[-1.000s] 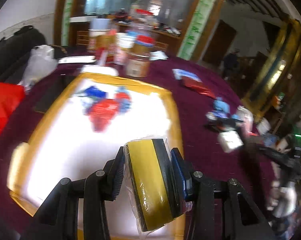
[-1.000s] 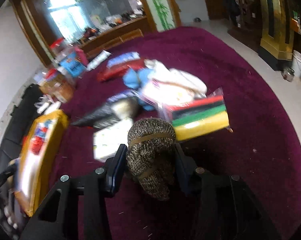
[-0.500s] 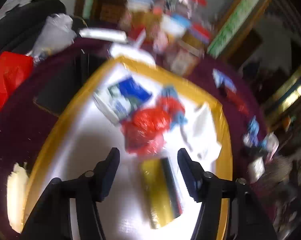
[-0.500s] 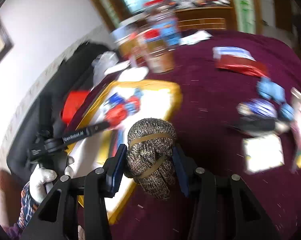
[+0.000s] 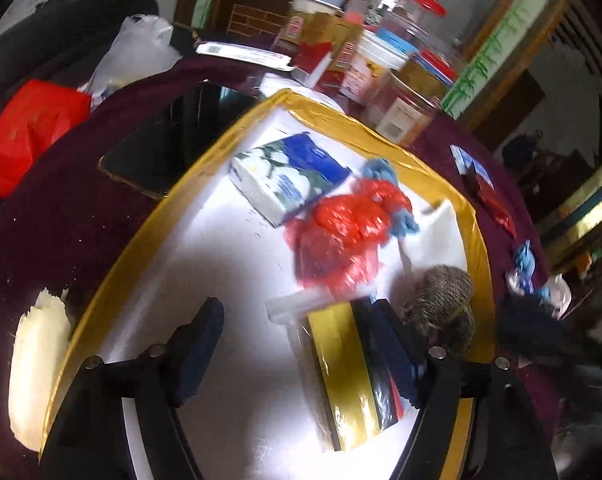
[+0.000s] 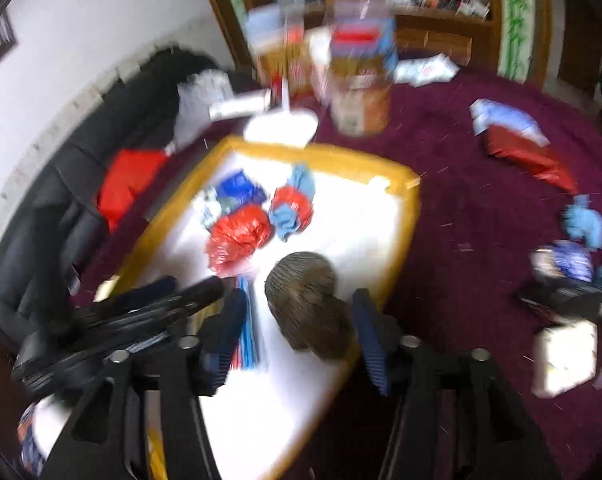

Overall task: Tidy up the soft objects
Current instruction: 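Release the packet into the tray with left while right releases the yarn ball there, then move both grippers back toward the remaining items on the table, then grasp the black snack bag with the left gripper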

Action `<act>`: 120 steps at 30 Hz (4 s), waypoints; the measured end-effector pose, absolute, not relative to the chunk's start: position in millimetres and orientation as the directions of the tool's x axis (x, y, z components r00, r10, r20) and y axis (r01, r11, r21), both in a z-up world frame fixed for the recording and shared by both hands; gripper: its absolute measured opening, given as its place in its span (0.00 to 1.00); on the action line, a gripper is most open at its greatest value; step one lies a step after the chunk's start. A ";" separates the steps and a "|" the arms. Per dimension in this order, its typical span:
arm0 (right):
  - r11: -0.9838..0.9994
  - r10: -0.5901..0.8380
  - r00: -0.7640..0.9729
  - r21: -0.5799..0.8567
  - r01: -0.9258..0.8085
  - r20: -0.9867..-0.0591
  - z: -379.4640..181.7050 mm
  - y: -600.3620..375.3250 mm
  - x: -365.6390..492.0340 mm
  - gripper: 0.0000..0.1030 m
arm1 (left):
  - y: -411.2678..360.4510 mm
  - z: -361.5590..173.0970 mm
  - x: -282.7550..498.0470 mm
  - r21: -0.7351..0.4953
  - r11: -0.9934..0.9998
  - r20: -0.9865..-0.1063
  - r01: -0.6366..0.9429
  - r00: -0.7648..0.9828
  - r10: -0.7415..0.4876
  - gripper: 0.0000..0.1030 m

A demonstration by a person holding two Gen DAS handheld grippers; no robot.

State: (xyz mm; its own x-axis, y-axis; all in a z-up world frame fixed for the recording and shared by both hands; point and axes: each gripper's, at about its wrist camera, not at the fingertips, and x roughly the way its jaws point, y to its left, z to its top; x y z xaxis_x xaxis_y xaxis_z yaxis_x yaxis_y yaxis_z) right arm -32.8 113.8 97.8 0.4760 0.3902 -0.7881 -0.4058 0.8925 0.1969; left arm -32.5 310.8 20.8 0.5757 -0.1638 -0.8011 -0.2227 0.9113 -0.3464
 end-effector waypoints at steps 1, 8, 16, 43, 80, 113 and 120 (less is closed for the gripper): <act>0.896 0.396 0.519 0.195 -0.399 -0.758 110.7 97.2 -49.5 0.67 | 310.2 20.2 -33.8 -0.344 0.915 -0.800 -0.211 0.577 -0.167 0.79; 0.967 0.221 0.772 0.032 -0.252 -0.596 149.2 -6.3 -153.3 0.83 | 310.5 44.0 -50.1 -0.446 0.887 -0.689 -0.119 0.679 -0.256 0.79; 0.994 0.094 0.815 0.095 -0.048 -0.572 142.1 -131.7 -218.6 0.83 | 256.4 122.3 -107.3 -0.454 0.890 -0.559 0.044 0.764 -0.323 0.79; 0.947 0.098 0.873 0.315 0.067 -0.478 373.7 -291.2 -201.4 0.92 | 183.8 399.3 -167.3 -0.122 0.955 -0.364 0.270 0.883 -0.296 0.92; 0.880 0.096 0.782 0.420 0.223 -0.616 55.2 -312.5 -51.6 0.91 | 81.6 136.7 -5.2 -0.283 0.958 -0.769 0.037 0.588 -0.250 0.92; 0.951 -0.095 0.773 0.171 0.256 -0.627 63.1 -293.5 -34.3 0.91 | 53.2 95.7 -46.6 -0.326 0.878 -0.790 0.350 0.410 -0.456 0.79; 0.951 -0.049 0.774 0.206 0.229 -0.632 63.7 -291.4 -35.4 0.91 | 5.6 86.9 -51.4 -0.126 0.853 -0.807 0.506 0.448 -0.385 0.86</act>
